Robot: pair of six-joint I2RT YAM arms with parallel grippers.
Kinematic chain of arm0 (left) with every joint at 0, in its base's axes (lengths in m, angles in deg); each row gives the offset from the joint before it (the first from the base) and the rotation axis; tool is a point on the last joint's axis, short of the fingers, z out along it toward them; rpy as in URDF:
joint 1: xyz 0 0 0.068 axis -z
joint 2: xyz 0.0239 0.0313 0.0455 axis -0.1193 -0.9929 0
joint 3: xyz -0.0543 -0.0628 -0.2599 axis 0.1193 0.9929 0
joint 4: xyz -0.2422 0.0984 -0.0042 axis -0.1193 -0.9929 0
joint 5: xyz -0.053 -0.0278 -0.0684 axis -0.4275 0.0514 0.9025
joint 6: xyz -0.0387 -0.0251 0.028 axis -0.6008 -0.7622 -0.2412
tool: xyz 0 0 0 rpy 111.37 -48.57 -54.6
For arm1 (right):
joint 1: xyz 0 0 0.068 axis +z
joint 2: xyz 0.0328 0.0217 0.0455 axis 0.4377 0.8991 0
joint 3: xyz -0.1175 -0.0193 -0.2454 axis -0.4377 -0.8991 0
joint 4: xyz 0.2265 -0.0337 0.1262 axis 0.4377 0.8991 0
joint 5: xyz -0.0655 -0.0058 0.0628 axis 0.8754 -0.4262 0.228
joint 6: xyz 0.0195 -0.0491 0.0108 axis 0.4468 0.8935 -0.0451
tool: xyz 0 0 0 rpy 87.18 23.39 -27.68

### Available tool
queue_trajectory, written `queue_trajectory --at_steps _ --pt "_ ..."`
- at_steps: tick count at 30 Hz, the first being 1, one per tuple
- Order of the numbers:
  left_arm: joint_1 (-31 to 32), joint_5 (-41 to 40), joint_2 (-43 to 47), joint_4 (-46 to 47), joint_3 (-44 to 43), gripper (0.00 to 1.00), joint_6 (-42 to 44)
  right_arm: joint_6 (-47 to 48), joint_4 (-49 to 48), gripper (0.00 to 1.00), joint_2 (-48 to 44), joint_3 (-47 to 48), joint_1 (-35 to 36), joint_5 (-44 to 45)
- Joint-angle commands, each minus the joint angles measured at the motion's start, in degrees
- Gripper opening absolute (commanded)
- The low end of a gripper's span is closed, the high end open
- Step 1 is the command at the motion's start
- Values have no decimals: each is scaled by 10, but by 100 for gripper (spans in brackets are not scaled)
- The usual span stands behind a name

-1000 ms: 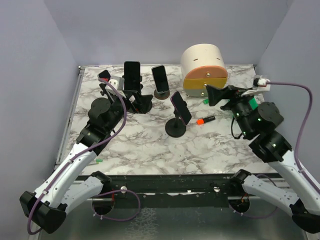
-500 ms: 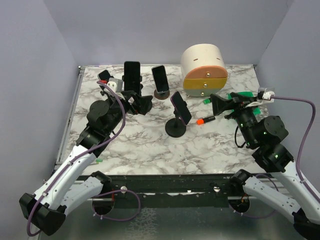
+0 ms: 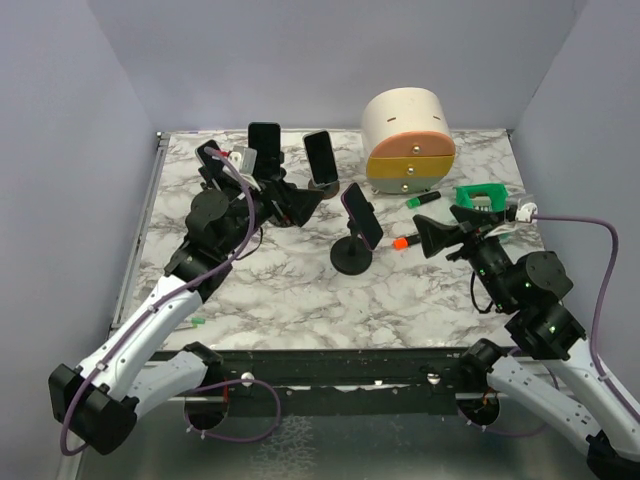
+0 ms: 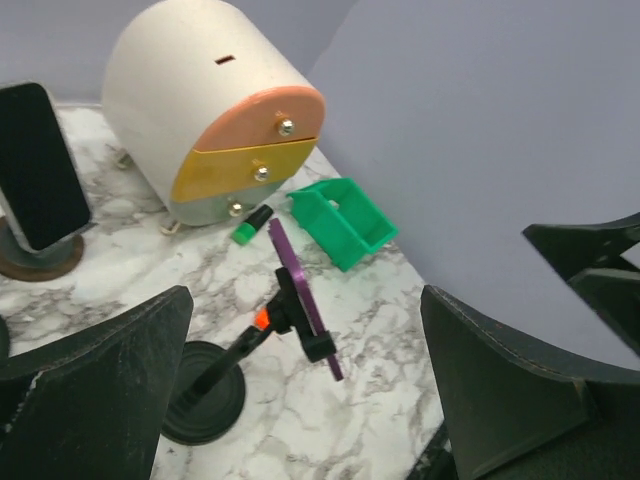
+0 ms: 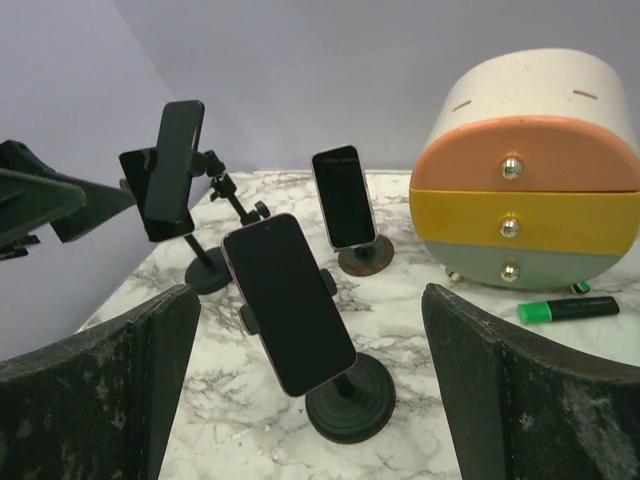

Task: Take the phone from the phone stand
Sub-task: Move the phone stand with the phone to the center of the board.

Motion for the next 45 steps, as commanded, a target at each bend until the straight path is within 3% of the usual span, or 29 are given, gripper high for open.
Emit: queue_trajectory --at_steps 1,6,10,13,21,29,45 --pt "20 47 -33 -45 -37 96 -109 -24 34 98 -14 -12 2 5" --pt "83 -36 -46 -66 -52 94 -122 -50 57 97 -13 -14 2 10" --pt "124 -89 -84 -112 -87 85 -144 -78 74 95 -4 -18 2 6" --pt "133 -129 -107 -145 -102 77 -168 -91 82 94 -5 -24 2 -2" --pt "135 -230 -137 -206 -134 75 -185 -129 102 93 -12 -42 2 1" --pt "135 -217 -181 -207 -172 72 -173 -150 113 93 -15 -56 2 -7" --pt "135 -182 -252 -181 -201 52 -155 -160 131 93 -25 -67 2 -12"
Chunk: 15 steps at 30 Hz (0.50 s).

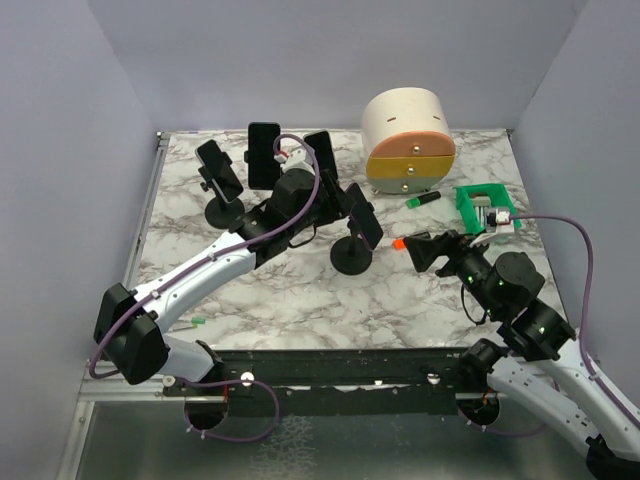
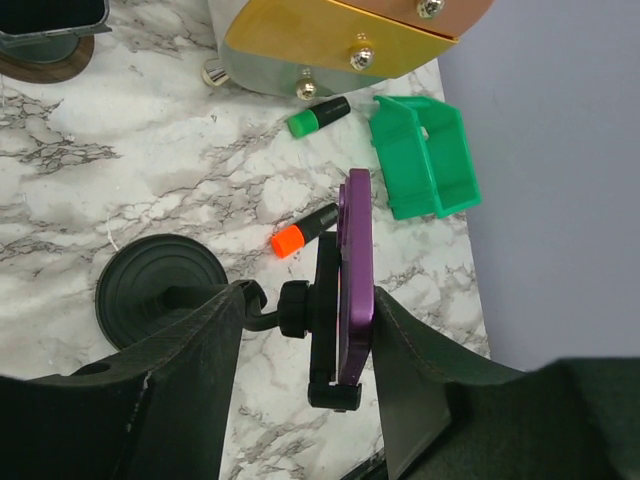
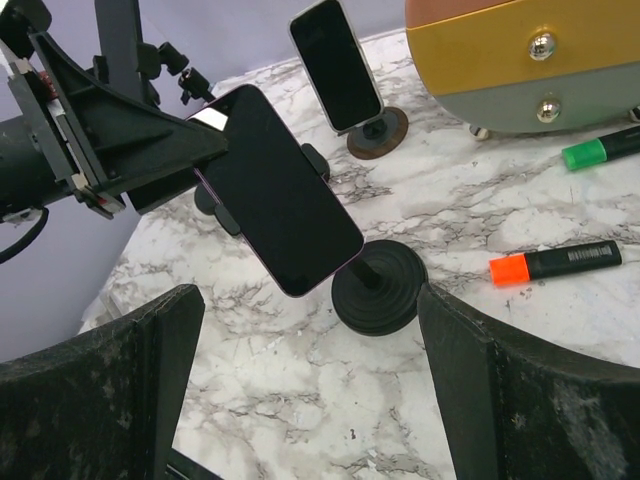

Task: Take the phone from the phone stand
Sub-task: Move the phone stand with the phone to the center of the board.

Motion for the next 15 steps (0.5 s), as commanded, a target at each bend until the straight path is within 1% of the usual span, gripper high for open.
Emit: queue_trajectory --at_steps 1,5,10,15 --pt "3 26 -11 18 -25 52 18 -5 17 93 -9 -11 2 -13" --pt "3 43 -15 37 -19 50 29 -2 17 93 -7 -10 2 -13" --pt "3 56 -9 74 -2 46 45 4 11 93 -5 -12 2 -15" --pt "3 64 -14 90 9 37 55 7 10 93 -2 -11 2 -15"
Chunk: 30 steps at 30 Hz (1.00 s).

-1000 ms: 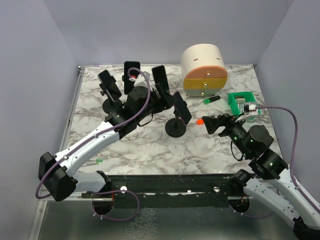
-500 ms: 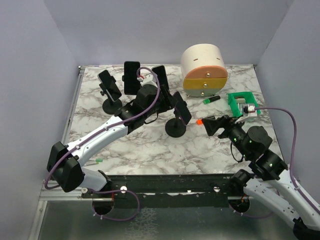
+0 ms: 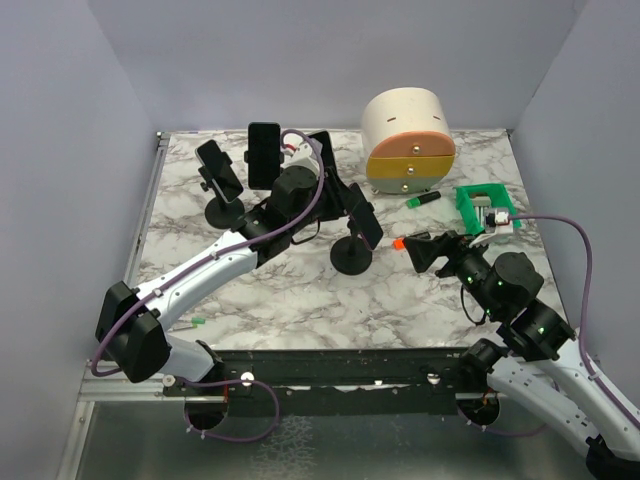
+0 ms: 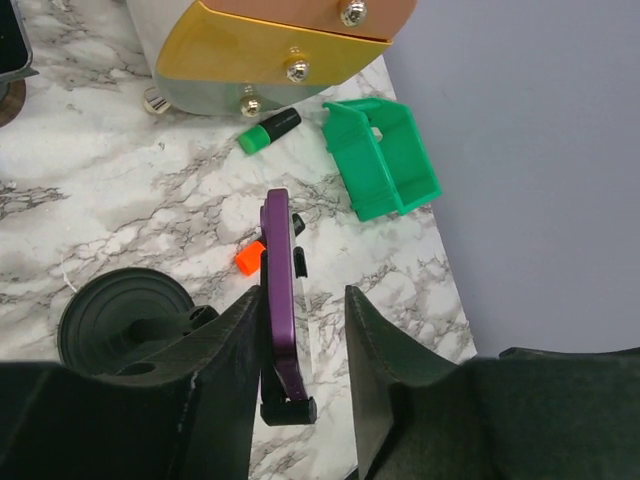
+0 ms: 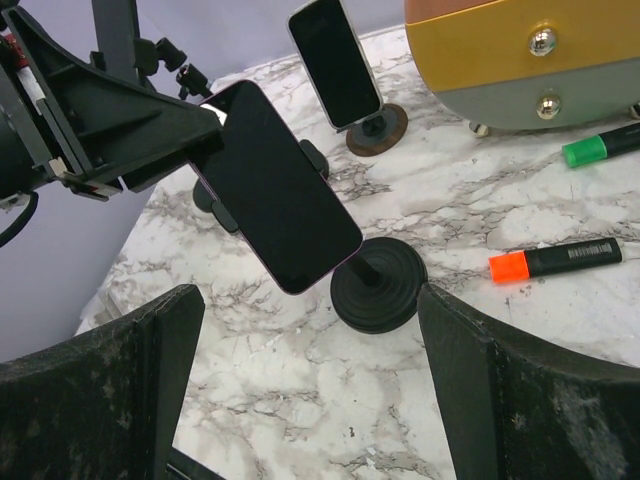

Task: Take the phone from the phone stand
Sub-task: Move the phone stand with the phone to the center of the board.

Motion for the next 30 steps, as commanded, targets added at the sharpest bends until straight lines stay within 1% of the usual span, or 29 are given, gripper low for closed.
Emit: queue_trajectory --at_steps 1,9,18,28,30 --pt "2 23 -4 33 12 36 19 9 10 93 1 -5 2 -14" --pt "2 26 -13 39 12 30 18 11 14 93 0 -3 2 -14" --pt "2 29 -19 30 17 29 12 12 17 93 -2 -3 2 -14" --pt "1 38 -11 40 22 13 13 17 21 93 -4 -2 2 -12" --pt "1 40 -9 55 25 6 13 19 23 93 -4 0 2 -13"
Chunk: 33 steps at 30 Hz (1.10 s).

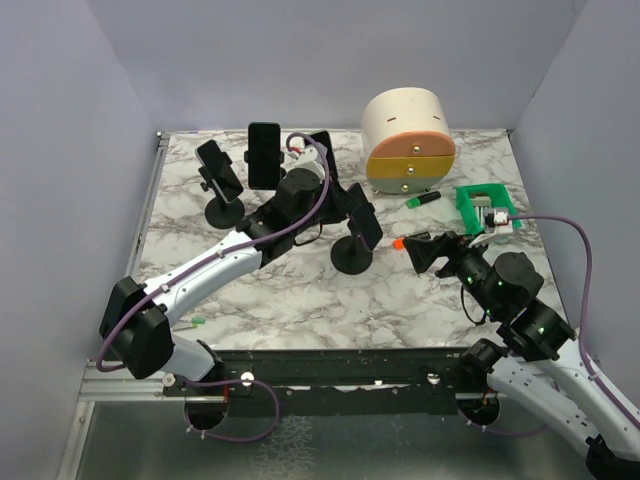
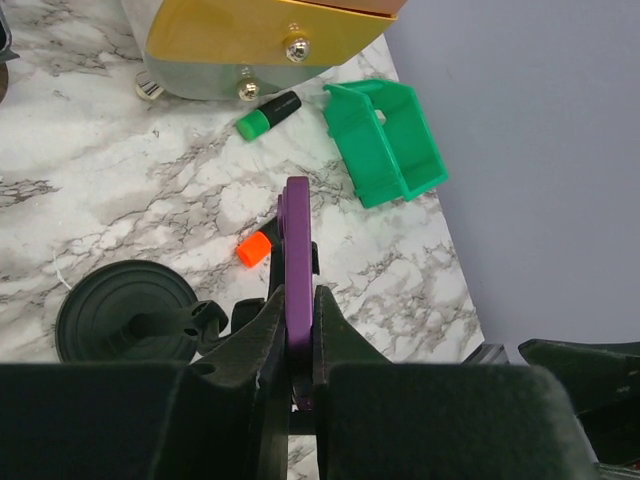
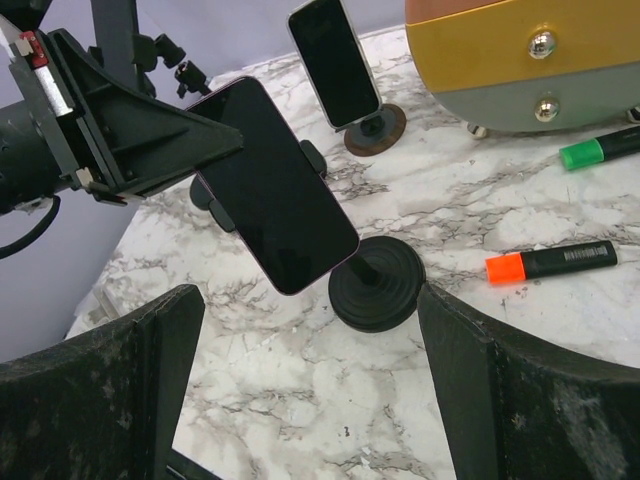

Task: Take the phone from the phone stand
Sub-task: Move the phone stand with the phone to the center of the board.

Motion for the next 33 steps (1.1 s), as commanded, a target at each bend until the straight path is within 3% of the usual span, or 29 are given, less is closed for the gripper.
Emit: queue_trajectory --at_steps 1,15,24,33 --pt "1 16 8 35 14 2 3 14 24 93 -3 1 2 -11" --pt "-1 98 60 128 35 0 41 46 -10 98 -31 17 2 -16" --pt "-1 129 106 151 64 0 70 134 22 99 -23 78 2 -109" --pt "-2 177 128 200 109 0 49 143 2 99 -10 73 2 -227"
